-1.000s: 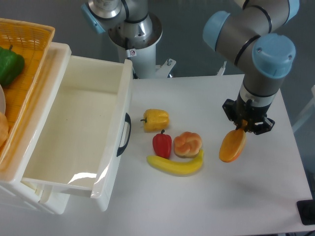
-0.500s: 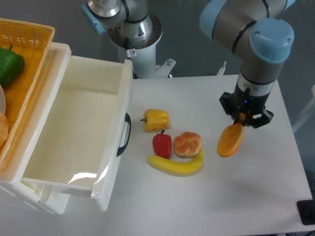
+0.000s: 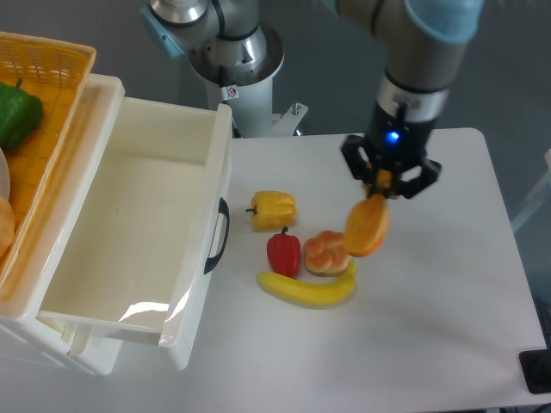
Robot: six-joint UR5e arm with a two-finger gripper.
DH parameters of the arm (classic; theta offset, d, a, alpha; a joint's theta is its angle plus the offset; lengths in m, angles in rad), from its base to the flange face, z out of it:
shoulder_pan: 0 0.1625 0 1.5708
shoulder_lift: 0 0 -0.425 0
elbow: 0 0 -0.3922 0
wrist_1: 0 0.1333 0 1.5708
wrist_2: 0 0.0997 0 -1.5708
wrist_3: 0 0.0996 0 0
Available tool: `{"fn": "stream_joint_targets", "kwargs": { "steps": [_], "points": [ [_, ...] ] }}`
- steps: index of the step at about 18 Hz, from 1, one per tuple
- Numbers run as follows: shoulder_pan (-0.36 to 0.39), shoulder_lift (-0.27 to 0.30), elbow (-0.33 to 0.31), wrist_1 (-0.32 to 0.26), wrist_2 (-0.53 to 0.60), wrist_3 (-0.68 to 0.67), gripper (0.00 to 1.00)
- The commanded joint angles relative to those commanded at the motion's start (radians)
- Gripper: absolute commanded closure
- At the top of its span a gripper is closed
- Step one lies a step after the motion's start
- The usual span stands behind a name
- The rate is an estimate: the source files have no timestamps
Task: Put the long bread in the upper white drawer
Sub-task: 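Carry the held bread loaf over the open white drawer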
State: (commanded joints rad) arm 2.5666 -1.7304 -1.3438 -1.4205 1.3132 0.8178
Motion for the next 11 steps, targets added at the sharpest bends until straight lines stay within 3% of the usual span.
{"fn": "stream_joint_targets", "kwargs": {
  "steps": [4,8,11],
  "points": [
    [-0.036,0.049,0.008,0.008,-0.067,-0.135,1.0],
    [-0.043,0.141,0.014,0.008,-0.124,-0.221,1.0],
    [-0.086,0.157,0.014,0.008,-0.118,-0.284,0.99]
  ]
}}
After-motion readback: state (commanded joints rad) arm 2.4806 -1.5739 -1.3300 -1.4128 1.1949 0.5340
